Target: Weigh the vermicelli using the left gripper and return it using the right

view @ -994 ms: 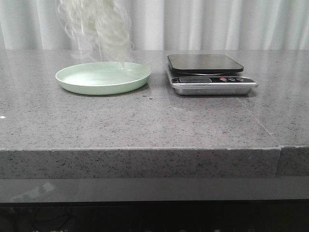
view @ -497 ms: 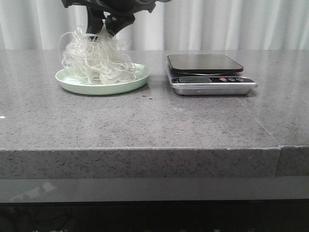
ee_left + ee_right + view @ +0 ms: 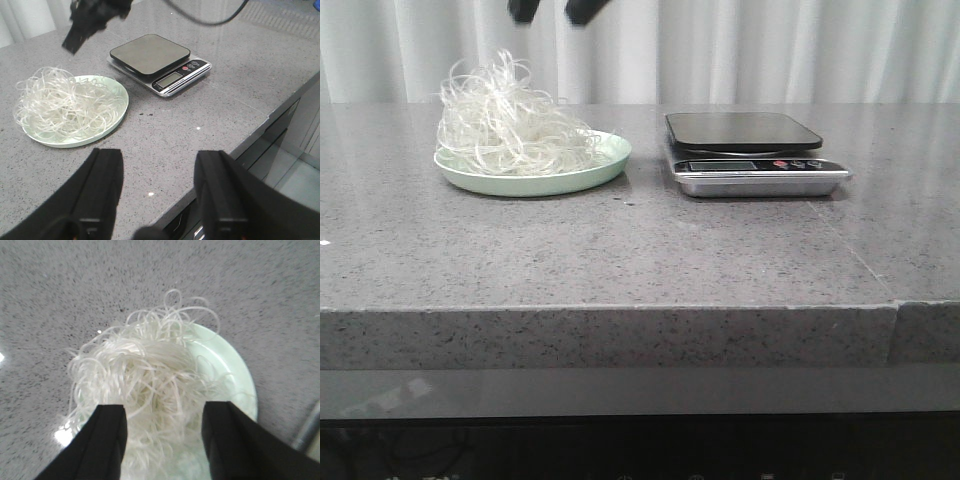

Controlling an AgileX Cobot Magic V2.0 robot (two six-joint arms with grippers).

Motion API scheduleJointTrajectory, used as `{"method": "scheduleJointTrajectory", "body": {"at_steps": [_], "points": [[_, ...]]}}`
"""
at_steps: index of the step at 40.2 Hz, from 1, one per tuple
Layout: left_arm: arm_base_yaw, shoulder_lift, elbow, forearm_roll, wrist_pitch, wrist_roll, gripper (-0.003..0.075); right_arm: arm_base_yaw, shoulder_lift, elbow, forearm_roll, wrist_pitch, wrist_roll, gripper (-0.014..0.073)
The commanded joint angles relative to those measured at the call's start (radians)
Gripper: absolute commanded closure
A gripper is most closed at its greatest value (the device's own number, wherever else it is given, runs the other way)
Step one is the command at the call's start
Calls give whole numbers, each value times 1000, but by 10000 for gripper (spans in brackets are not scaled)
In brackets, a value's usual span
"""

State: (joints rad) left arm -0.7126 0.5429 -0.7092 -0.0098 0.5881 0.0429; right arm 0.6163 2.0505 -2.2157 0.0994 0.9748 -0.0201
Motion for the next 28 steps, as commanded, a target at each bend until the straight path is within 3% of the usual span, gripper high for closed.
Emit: {"method": "scheduleJointTrajectory", "body": {"at_steps": [1, 10, 22, 28], "points": [[-8, 4, -27, -10, -75, -6, 300, -8, -130, -32, -42, 33, 29, 126], [-8, 4, -27, -10, -75, -6, 300, -8, -245, 54, -143, 118, 88, 126], [-8, 4, -27, -10, -75, -6, 300, -8, -558, 472, -140, -98, 92, 126], [-8, 4, -27, -10, -75, -6, 300, -8, -734, 681, -135, -140, 92, 126]]}}
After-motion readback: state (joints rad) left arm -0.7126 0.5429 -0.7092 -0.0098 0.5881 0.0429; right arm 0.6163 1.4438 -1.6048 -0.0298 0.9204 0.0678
